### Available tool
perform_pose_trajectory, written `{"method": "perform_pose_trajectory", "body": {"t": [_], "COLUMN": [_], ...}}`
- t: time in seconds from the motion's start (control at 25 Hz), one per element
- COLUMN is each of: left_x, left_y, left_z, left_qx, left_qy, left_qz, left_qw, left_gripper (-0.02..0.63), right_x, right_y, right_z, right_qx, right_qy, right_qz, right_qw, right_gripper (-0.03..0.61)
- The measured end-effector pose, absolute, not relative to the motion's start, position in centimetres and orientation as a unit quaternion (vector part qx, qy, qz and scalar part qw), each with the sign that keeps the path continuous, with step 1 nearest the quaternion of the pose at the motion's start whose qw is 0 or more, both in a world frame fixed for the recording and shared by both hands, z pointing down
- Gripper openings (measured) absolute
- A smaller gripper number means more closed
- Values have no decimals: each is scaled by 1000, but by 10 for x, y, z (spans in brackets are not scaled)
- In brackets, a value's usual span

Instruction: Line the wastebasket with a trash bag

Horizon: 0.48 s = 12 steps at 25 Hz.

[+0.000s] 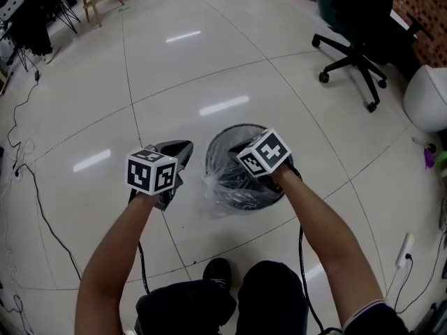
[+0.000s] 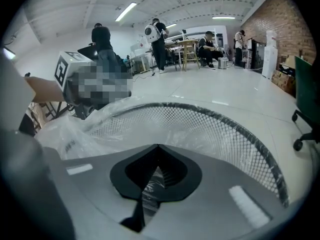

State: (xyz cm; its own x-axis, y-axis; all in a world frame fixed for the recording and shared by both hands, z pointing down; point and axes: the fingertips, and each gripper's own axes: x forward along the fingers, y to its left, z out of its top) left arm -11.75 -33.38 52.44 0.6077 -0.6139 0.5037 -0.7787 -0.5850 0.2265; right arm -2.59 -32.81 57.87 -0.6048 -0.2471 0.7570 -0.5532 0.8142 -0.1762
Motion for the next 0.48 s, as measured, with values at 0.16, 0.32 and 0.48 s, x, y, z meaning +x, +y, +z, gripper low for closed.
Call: {"method": "perform_pose_trajectory", "body": {"t": [0.16, 0.32, 0.48], "left_x": [-122, -130, -139], "left_y": [-335, -339, -339], "left_z": [530, 535, 544], "left_qx": [868, 865, 862], "left_qy": [-400, -406, -409], "left_qz": [190, 184, 181], "left_qw": [223, 230, 238], "left_gripper": [12, 12, 12], "right_x": [-28, -25, -24], "right_y": [-337, -344, -347], "right_z": [588, 603, 618], "right_qx": [239, 245, 251], "right_qy": [-865, -856, -850], "right_qz": [206, 215, 222], "right_qw": [389, 401, 406], "right_gripper": [2, 2, 2]}}
